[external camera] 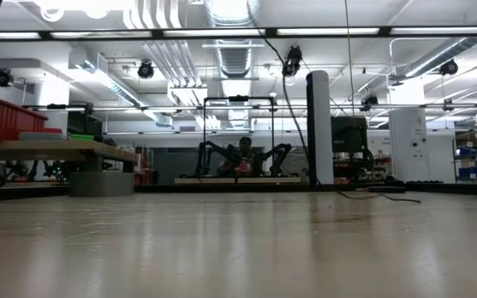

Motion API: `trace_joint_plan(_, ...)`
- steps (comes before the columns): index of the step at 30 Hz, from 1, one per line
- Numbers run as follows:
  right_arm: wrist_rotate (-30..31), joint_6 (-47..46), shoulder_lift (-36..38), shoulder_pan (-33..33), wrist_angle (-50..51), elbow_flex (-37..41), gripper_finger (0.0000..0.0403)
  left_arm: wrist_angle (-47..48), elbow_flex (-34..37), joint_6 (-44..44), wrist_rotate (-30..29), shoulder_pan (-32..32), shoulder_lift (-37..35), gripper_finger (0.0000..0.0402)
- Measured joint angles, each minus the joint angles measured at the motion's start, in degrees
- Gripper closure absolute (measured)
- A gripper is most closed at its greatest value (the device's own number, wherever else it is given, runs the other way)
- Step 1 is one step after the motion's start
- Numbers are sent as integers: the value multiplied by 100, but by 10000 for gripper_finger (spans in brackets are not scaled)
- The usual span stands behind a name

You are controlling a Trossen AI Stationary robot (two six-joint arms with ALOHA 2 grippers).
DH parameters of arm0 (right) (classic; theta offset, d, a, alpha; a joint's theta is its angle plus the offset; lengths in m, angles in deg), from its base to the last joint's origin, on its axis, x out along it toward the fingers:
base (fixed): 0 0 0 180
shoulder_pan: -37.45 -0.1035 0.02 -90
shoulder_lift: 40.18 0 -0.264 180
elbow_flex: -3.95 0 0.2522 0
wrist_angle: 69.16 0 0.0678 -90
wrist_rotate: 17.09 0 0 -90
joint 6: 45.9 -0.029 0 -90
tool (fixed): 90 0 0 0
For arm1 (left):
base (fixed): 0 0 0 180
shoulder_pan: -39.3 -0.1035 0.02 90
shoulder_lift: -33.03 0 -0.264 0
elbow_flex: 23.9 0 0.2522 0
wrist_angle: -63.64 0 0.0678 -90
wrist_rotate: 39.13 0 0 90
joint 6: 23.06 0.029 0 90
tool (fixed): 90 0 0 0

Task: Coil cords
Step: Coil the black wire on the black spool

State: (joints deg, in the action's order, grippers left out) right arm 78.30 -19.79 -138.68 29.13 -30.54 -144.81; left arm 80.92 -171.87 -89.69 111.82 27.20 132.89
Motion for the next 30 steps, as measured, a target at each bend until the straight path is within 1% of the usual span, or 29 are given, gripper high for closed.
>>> trace_joint_plan(2, -565, -722, 92, 196, 88, 1, 353, -132, 0, 12, -21, 54, 3, 400)
trace_joint_plan(4, -1302, -1539, 168, 490, 96, 0, 337, -498, 1, 67, -68, 106, 3, 400)
trace_joint_plan(6, -1863, -2398, 186, 797, 90, -4, 323, -1124, 7, 117, -232, 170, 37, 400)
trace_joint_plan(8, -2237, -3042, 171, 1088, 137, -4, 312, -1978, 9, -4, -539, 218, 58, 400)
trace_joint_plan(10, -2424, -3404, 95, 1268, 184, -2, 302, -2798, 10, -29, -987, 256, 116, 400)
trace_joint_plan(11, -2490, -3500, 72, 1326, 194, -2, 298, -3223, 9, 2, -1301, 268, 130, 400)
trace_joint_plan(13, -2540, -3570, 12, 1418, 222, 0, 291, -4212, 11, 104, -2090, 273, 151, 400)
trace_joint_plan(15, -2533, -3547, -9, 1453, 278, 2, 286, -5150, 10, 454, -2926, 268, 182, 400)
trace_joint_plan(16, -2529, -3528, -21, 1461, 305, 2, 285, -5550, -1, 640, -3116, 255, 181, 400)
trace_joint_plan(17, -2520, -3530, -24, 1465, 339, 2, 284, -5862, -7, 773, -3096, 208, 165, 400)
trace_joint_plan(18, -2508, -3528, -36, 1469, 365, 2, 283, -6008, -22, 878, -2831, 116, 124, 400)
trace_joint_plan(20, -2500, -3529, -64, 1467, 383, 2, 282, -5859, -60, 1042, -2298, -10, 40, 400)
trace_joint_plan(21, -2492, -3548, -73, 1464, 401, 4, 282, -5748, -85, 1294, -2219, -18, 12, 400)
trace_joint_plan(23, -2495, -3615, -111, 1460, 409, 9, 283, -5673, -63, 2133, -2144, -18, -95, 400)
trace_joint_plan(25, -2492, -3719, -143, 1462, 465, 9, 286, -5411, -62, 2904, -1692, -33, -233, 400)
trace_joint_plan(26, -2491, -3767, -171, 1463, 512, 8, 287, -5021, -65, 2990, -1490, -49, -341, 400)
trace_joint_plan(28, -2485, -3859, -236, 1465, 555, 10, 291, -3922, -81, 3154, -1348, -50, -536, 400)
trace_joint_plan(29, -2487, -3883, -278, 1464, 545, 11, 292, -3530, -83, 3428, -1322, -49, -639, 400)
trace_joint_plan(30, -2487, -3898, -305, 1456, 541, 11, 294, -3398, -84, 3823, -1344, -39, -707, 401)
